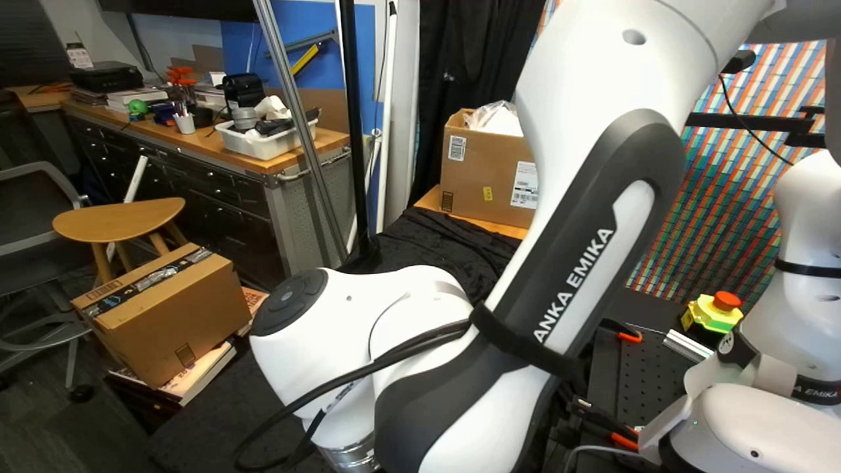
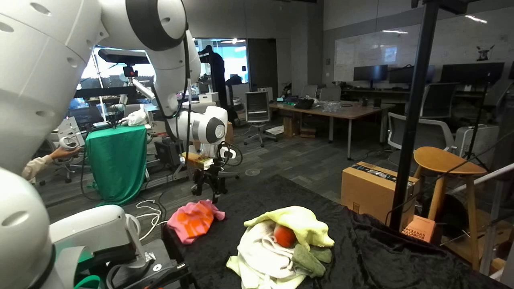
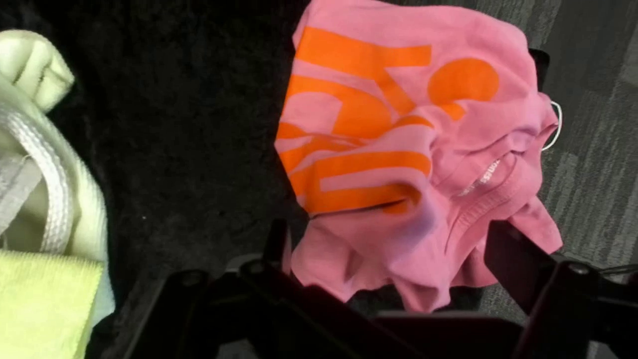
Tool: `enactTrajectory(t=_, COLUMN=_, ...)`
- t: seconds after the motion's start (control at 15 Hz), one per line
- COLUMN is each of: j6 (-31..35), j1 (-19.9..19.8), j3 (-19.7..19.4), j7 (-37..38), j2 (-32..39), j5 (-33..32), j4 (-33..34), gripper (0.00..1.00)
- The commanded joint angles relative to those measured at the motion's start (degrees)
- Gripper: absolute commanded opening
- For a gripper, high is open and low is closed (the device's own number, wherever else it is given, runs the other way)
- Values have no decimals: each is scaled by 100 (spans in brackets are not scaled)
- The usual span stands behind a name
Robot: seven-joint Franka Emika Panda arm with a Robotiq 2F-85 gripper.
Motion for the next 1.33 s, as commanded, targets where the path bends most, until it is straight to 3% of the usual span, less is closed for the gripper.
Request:
enactTrajectory(t=0.0, j6=20, j1=95, j3=-98, j7=62, j2=238, j5=207, j4=168, gripper=100)
enactTrajectory(t=0.67, j6=-4, j1=111, j3=-121, j7=3, j2=507, j5=202, j4=243, gripper=100)
enactTrajectory(t=0.73, j6=-24, j1=101, j3=-111, j7=-17, j2=490, j5=210, j4=230, gripper=84)
enactTrajectory(t=0.8, j6=-34, j1=107, j3=-114, j7=-14, j2=480, j5=200, j4=225, gripper=75)
enactTrajectory(t=1.27, j6=-23, j1=143, j3=-178, j7=85, j2=433, j5=160, j4=211, gripper=19)
